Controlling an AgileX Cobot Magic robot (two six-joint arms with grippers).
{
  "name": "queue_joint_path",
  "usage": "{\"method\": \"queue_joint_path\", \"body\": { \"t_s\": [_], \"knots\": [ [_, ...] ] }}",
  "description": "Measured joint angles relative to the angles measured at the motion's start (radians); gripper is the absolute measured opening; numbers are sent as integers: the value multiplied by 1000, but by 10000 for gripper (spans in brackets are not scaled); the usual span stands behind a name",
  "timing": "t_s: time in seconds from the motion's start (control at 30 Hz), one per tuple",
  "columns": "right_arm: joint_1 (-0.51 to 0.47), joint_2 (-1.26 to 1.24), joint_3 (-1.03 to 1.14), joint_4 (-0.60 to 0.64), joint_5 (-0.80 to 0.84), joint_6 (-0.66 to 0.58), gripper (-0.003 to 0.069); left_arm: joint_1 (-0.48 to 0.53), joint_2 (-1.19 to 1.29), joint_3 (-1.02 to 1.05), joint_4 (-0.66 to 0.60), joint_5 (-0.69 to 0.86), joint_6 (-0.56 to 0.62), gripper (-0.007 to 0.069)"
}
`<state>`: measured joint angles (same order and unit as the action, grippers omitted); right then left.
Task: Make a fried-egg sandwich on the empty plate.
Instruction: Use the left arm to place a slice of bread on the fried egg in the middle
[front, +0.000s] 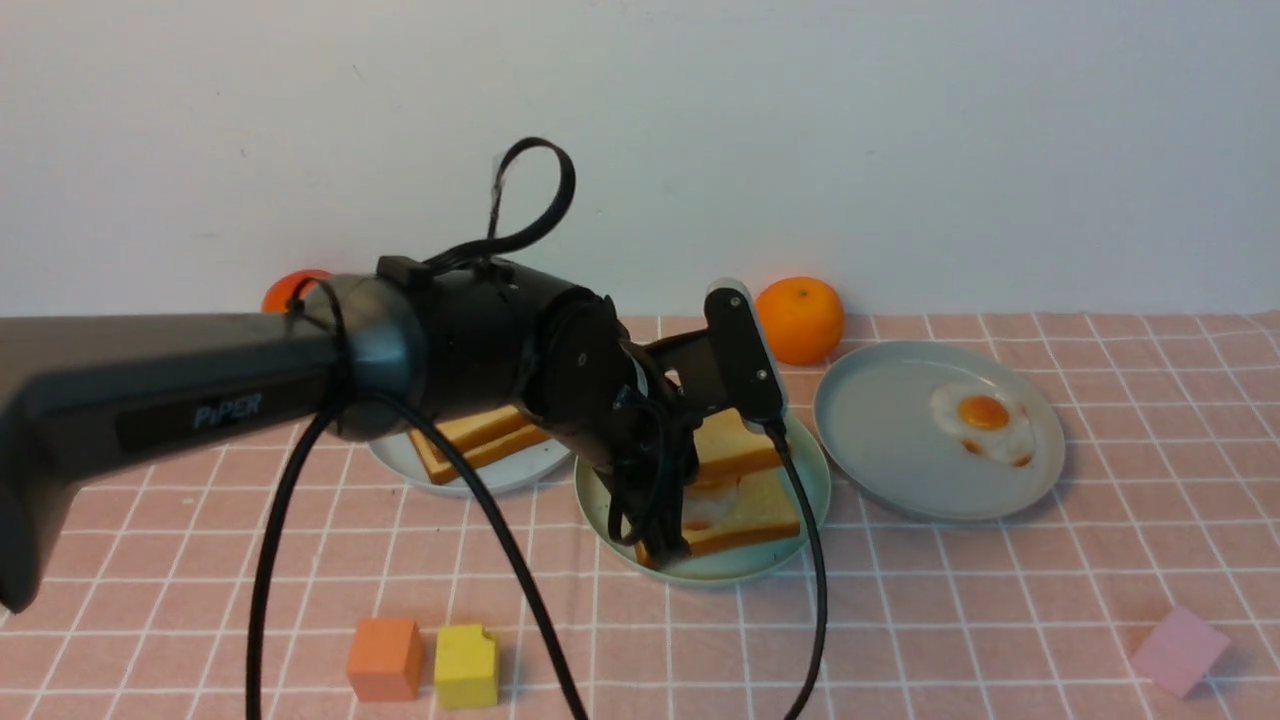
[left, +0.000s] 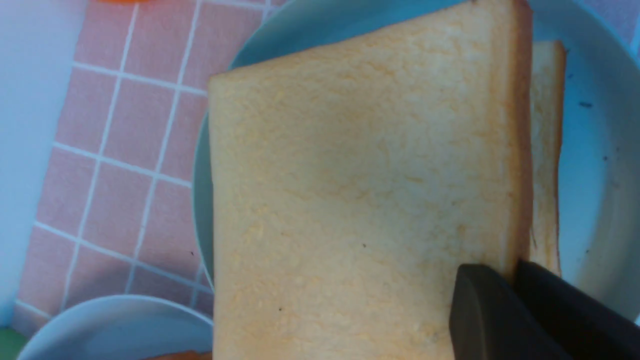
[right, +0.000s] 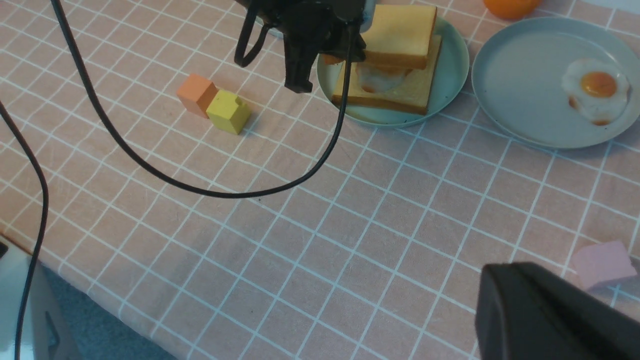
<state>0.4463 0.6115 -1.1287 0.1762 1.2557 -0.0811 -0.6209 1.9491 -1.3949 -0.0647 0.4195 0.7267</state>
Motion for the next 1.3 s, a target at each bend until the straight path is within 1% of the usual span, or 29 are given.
{"method": "queue_joint_path", "body": {
  "t_s": [0.4, 0.47, 0.53, 0.57, 0.63, 0.67, 0.73, 0.77, 0.8, 0.9, 1.03, 1.3],
  "knots": [
    [0, 0, 0, 0, 0, 0, 43, 0, 43, 0, 12, 4, 16, 61],
    [0, 0, 0, 0, 0, 0, 45, 0, 43, 0, 12, 5, 17, 78],
    [0, 0, 0, 0, 0, 0, 47, 0, 43, 0, 12, 7, 17, 122],
    [0, 0, 0, 0, 0, 0, 47, 0, 43, 0, 12, 7, 17, 127],
    [0, 0, 0, 0, 0, 0, 50, 0, 43, 0, 12, 9, 17, 176],
    [0, 0, 0, 0, 0, 0, 51, 0, 43, 0, 12, 11, 17, 221],
    [0, 0, 0, 0, 0, 0, 54, 0, 44, 0, 9, 14, 17, 278],
    [0, 0, 0, 0, 0, 0, 54, 0, 44, 0, 9, 14, 17, 283],
    [0, 0, 0, 0, 0, 0, 55, 0, 44, 0, 1, 16, 17, 320],
    [0, 0, 0, 0, 0, 0, 57, 0, 41, 0, -35, 16, 17, 387],
    [0, 0, 0, 0, 0, 0, 62, 0, 25, 0, -87, 17, 17, 429],
    [0, 0, 0, 0, 0, 0, 64, 0, -40, 0, -144, 59, 17, 430]
  ]
}}
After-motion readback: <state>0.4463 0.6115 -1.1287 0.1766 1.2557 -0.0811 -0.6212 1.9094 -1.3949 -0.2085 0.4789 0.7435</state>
